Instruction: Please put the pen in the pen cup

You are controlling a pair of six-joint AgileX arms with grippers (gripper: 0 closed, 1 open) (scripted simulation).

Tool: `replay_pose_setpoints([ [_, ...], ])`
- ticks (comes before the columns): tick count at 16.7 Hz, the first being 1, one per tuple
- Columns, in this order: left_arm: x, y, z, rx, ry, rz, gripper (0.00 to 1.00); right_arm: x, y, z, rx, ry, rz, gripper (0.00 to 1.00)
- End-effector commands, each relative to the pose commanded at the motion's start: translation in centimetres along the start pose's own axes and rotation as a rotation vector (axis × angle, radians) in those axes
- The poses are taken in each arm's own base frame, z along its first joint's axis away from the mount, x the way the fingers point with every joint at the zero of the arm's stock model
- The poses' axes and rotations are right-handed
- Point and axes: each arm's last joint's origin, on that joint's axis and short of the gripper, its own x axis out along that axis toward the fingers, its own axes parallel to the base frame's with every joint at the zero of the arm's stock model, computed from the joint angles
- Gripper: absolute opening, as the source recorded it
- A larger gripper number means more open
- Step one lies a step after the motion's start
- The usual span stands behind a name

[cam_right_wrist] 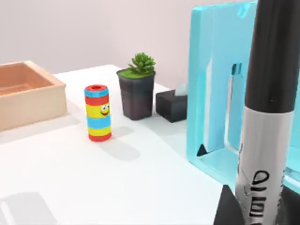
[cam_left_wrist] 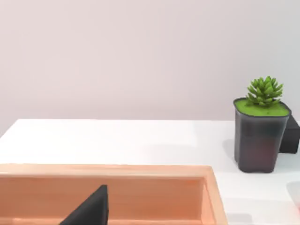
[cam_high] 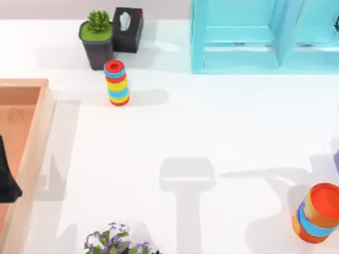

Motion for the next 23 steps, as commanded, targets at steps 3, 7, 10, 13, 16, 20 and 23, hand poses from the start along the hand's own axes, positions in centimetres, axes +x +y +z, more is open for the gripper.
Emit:
replay_pose_setpoints([
  [3,0.0,0.0,0.0,0.0,0.0,0.0,1.0,-0.1,0.1,0.1,-0.011,-0.005,0.002,0.0],
  [7,0.0,0.0,0.0,0.0,0.0,0.0,1.0,0.0,-0.6,-0.8,-0.036,0.041,-0.041,0.0],
  [10,0.0,0.0,0.0,0.0,0.0,0.0,1.0,0.2,-0.3,-0.6,-0.017,0.022,-0.021,0.0],
  [13,0.0,0.0,0.0,0.0,0.0,0.0,1.0,0.3,0.0,-0.3,-0.001,0.003,-0.006,0.0],
  [16,0.0,0.0,0.0,0.0,0.0,0.0,1.0,0.3,0.1,-0.1,-0.011,-0.005,0.002,0.0],
  [20,0.0,0.0,0.0,0.0,0.0,0.0,1.0,0.3,0.1,-0.1,-0.011,-0.005,0.002,0.15],
  [23,0.0,0.0,0.0,0.0,0.0,0.0,1.0,0.3,0.1,-0.1,-0.011,-0.005,0.002,0.38],
])
